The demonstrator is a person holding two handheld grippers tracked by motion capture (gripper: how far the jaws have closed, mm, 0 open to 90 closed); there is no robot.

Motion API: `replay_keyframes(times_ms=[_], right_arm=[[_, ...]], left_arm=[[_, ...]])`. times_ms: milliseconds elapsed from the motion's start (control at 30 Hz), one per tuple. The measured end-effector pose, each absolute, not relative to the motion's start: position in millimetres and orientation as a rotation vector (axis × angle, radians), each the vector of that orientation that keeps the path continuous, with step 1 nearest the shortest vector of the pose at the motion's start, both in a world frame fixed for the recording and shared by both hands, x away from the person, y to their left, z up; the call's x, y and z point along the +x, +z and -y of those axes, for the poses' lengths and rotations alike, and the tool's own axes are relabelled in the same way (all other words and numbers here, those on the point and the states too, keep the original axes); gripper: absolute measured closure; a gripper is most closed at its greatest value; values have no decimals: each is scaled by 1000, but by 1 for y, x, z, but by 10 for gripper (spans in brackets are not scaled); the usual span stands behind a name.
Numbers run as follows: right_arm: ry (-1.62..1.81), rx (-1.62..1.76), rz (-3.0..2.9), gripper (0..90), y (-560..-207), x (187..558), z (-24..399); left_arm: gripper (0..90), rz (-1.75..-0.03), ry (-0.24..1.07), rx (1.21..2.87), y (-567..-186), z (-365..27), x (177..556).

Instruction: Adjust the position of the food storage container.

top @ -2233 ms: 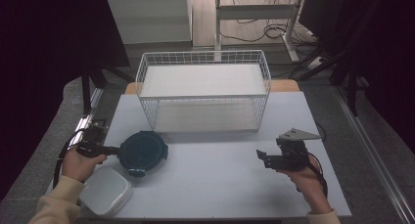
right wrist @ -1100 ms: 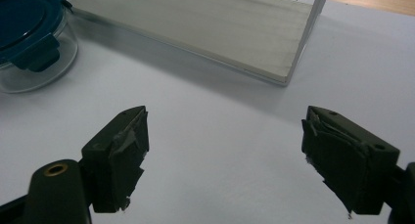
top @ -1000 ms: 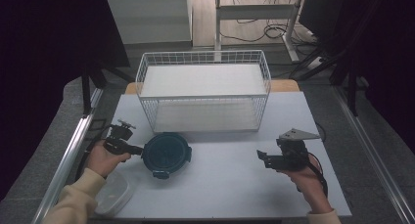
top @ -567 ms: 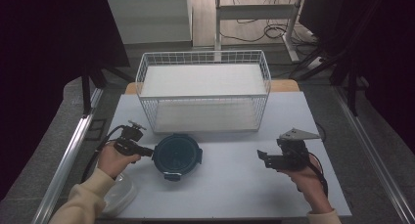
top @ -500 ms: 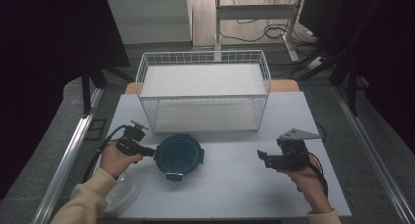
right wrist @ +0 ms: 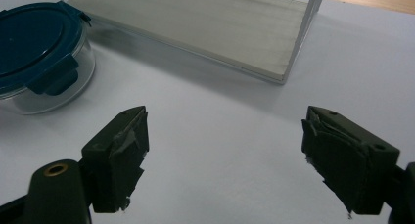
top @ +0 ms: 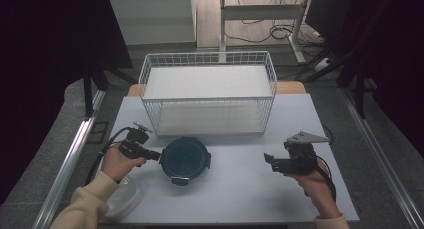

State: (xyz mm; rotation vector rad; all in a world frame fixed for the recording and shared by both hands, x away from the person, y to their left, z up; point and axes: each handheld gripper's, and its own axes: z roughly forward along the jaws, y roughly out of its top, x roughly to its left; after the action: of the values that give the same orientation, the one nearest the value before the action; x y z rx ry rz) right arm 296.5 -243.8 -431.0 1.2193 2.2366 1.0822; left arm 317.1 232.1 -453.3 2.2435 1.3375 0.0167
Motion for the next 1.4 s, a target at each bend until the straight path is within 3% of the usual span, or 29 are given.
replay_keyframes(times_ms=[200, 400, 533, 900, 1167, 1267, 1400], right_arm=[[1085, 1231, -2222, 177, -430, 297, 248], [1091, 1224, -2225, 177, -429, 296, 245], [1092, 1215, -2229, 177, -429, 296, 243], [1107, 1216, -2226, 177, -428, 296, 245], [1099, 1203, -2242, 177, -430, 296, 242], [1098, 1204, -2241, 177, -430, 297, 242], [1096, 1205, -2246, 177, -431, 297, 239]], left_arm=[[868, -1305, 101, 2126, -423, -257, 280], [873, -1185, 117, 2074, -401, -245, 242], [879, -1065, 74, 2034, -392, -215, 222], [883, -973, -78, 1914, -404, -144, 231], [887, -1183, 75, 1866, -421, -164, 262], [894, -1238, 77, 1813, -426, -176, 270], [896, -1381, 189, 1760, -437, -186, 276]])
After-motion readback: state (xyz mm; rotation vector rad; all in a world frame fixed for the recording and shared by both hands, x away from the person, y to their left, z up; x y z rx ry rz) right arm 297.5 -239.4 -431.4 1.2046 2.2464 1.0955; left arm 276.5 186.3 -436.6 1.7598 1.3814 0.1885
